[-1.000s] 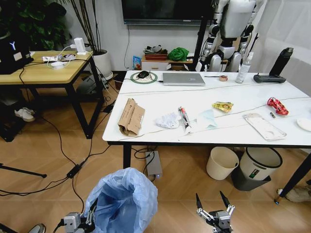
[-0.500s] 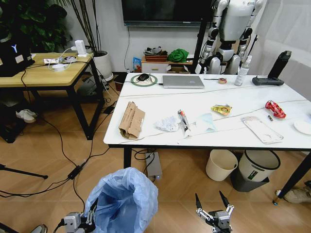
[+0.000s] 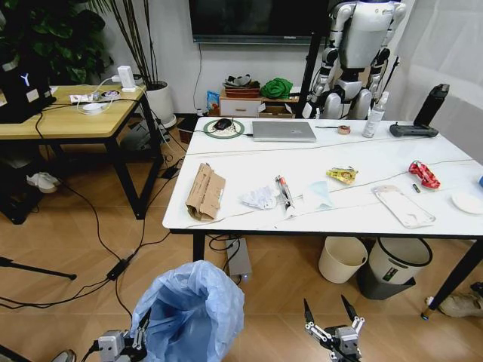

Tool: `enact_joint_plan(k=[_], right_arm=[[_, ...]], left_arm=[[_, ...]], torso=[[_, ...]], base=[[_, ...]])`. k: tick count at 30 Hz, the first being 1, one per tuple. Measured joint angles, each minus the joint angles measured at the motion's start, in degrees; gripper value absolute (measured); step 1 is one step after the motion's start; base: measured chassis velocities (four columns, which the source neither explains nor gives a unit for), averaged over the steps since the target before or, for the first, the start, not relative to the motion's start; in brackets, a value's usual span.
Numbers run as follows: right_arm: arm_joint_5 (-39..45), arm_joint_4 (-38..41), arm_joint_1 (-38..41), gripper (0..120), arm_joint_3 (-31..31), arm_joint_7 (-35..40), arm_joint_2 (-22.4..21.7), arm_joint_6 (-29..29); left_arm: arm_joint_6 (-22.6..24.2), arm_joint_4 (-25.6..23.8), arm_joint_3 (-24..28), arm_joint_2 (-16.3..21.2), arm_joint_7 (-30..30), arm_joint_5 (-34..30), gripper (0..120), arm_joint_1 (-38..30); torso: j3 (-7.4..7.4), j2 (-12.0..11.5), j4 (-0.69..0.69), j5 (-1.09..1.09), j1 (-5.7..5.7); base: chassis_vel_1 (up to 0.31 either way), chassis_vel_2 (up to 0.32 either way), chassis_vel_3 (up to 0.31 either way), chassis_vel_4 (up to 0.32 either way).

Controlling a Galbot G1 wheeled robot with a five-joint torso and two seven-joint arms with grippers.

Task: Pick up the trash bin and place the trash from the table into it.

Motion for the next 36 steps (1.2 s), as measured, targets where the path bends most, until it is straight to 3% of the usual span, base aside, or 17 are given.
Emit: enact_joint_plan(k=[16, 29, 36], right_arm=[[1.6, 1.0, 0.0, 100, -0.5, 0.0, -0.1, 0.9], [5.0, 1.3, 1.4, 100, -1.6, 0.0, -6.1, 1.1], [5.4, 1.2, 1.9, 100, -2.4, 1.0, -6.8, 0.9]], left_arm=[[1.4, -2.8, 2.4, -2.0, 0.2, -2.0, 0, 2.0], [0.2, -4.3, 2.6, -7.0, -0.9, 1.3, 0, 5.4], [-0.5, -3.9, 1.6, -7.7, -1.1, 1.9, 0, 6.0]], torso=[[2.44, 4.4, -0.01, 0.01, 1.97], [4.64, 8.4, 0.0, 0.01, 3.77], [5.76, 10.5, 0.0, 0.0, 4.69]], base=[[0.0, 0.0, 0.0, 0.0], [0.0, 0.0, 0.0, 0.0], [0.0, 0.0, 0.0, 0.0]])
